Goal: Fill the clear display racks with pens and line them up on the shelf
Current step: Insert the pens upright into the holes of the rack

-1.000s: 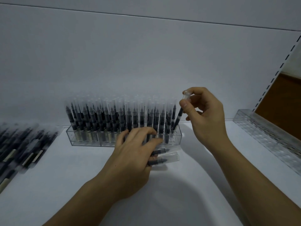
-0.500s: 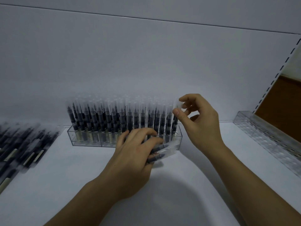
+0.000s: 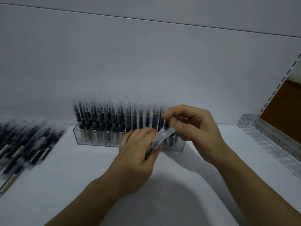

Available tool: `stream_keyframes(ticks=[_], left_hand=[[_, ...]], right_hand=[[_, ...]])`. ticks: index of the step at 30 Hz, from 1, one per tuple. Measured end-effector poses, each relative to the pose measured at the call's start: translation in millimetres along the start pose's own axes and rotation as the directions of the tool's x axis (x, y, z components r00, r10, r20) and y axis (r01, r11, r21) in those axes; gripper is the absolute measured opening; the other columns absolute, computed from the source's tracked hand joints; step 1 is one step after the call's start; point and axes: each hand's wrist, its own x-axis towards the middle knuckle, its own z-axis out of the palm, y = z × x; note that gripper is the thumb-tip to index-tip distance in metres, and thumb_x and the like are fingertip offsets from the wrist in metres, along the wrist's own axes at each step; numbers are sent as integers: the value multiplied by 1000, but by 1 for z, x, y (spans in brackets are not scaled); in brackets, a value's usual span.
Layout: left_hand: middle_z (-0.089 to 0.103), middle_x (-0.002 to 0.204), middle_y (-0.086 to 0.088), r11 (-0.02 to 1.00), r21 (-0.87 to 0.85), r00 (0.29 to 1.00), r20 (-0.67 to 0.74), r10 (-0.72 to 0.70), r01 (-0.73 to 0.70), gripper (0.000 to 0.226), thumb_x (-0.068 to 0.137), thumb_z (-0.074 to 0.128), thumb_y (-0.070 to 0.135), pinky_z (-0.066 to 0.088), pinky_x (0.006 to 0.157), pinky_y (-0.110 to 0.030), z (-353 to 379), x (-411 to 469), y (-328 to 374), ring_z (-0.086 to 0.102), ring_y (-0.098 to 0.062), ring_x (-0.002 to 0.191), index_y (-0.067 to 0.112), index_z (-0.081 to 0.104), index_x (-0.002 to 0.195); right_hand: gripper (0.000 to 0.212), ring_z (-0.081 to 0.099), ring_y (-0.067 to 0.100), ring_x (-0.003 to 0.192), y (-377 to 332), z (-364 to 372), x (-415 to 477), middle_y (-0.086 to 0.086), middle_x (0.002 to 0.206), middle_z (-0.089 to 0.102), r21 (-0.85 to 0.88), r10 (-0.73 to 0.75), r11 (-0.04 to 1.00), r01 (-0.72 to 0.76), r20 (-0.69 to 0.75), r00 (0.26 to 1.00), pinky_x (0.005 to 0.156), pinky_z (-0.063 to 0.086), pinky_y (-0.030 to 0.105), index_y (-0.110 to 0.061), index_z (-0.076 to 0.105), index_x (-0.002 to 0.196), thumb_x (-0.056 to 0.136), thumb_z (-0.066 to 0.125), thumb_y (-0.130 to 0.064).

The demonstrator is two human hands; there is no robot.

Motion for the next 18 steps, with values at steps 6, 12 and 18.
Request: stream_keyframes(ticks=[6,12,18], left_hand=[[51,94,12,995,-92,998,-29,-47,44,12,101,43,30,37,84,-31,3,-1,-7,51,-9,93,35,54,103],[55,109,13,996,-87,1000,7,-13,14,24,97,47,19,44,93,-43,1,1,-4,55,-15,104,30,54,117],[42,102,26,992,113,995,81,-58,49,30,73,36,31,31,93,-33,-1,1,-1,42,-2,103,43,41,100]], right_hand=[[17,53,13,60,-2,2,-2,0,82,66,6,19,1000,-19,71,997,56,44,22,-8,71,104,88,66,-6],[12,56,26,60,4,3,1,2,83,69,-91,14,996,-14,-1,1000,54,48,31,0,69,100,93,69,-10],[10,61,21,69,-1,-19,8,9,91,73,106,21,994,7,-258,966,53,46,25,-9,65,103,97,57,-7]])
